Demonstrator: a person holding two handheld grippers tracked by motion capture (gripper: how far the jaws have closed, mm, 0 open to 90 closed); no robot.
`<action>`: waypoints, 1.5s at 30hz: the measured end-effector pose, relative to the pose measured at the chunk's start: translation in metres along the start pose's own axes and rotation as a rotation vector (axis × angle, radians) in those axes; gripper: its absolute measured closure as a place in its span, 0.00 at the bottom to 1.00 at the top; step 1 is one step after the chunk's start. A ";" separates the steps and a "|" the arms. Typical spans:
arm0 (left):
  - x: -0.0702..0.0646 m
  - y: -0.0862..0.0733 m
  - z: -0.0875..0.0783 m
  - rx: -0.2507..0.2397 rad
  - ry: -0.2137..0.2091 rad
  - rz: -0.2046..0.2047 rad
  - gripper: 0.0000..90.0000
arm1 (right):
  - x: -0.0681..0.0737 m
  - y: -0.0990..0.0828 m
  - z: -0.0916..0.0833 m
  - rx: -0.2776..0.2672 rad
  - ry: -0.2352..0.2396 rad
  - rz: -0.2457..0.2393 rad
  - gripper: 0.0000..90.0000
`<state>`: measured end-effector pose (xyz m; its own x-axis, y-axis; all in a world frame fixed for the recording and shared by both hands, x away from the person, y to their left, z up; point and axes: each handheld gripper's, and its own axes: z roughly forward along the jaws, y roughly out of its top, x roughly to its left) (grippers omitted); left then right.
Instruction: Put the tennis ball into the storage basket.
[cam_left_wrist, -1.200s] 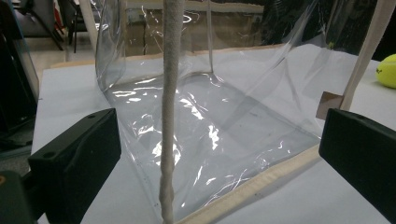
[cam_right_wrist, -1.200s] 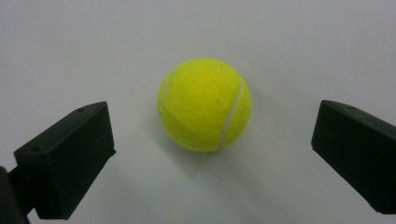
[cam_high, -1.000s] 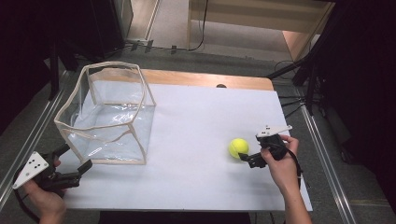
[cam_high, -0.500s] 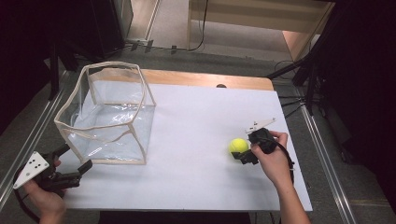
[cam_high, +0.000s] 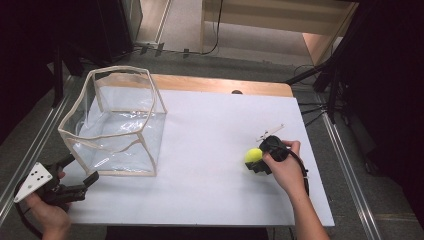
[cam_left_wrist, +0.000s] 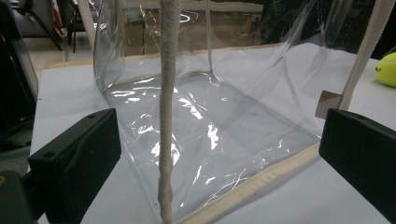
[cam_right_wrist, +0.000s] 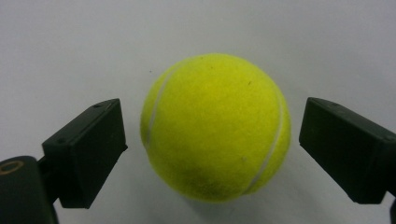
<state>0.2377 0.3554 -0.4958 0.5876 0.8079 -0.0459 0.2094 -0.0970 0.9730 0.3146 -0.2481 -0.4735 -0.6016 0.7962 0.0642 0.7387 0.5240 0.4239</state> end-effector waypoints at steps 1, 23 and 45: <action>0.000 0.000 0.000 0.001 0.001 0.000 0.00 | -0.001 0.000 0.001 0.001 -0.006 -0.003 0.14; -0.001 0.000 0.000 0.002 -0.003 0.006 0.00 | 0.008 0.011 0.010 0.024 0.009 -0.013 0.25; 0.000 0.000 0.000 -0.001 -0.004 0.002 0.00 | 0.043 0.058 0.009 0.010 0.071 -0.128 0.25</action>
<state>0.2377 0.3552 -0.4958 0.5914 0.8051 -0.0451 0.2077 -0.0981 0.9733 0.3347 -0.1808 -0.4547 -0.7110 0.6993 0.0741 0.6571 0.6233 0.4239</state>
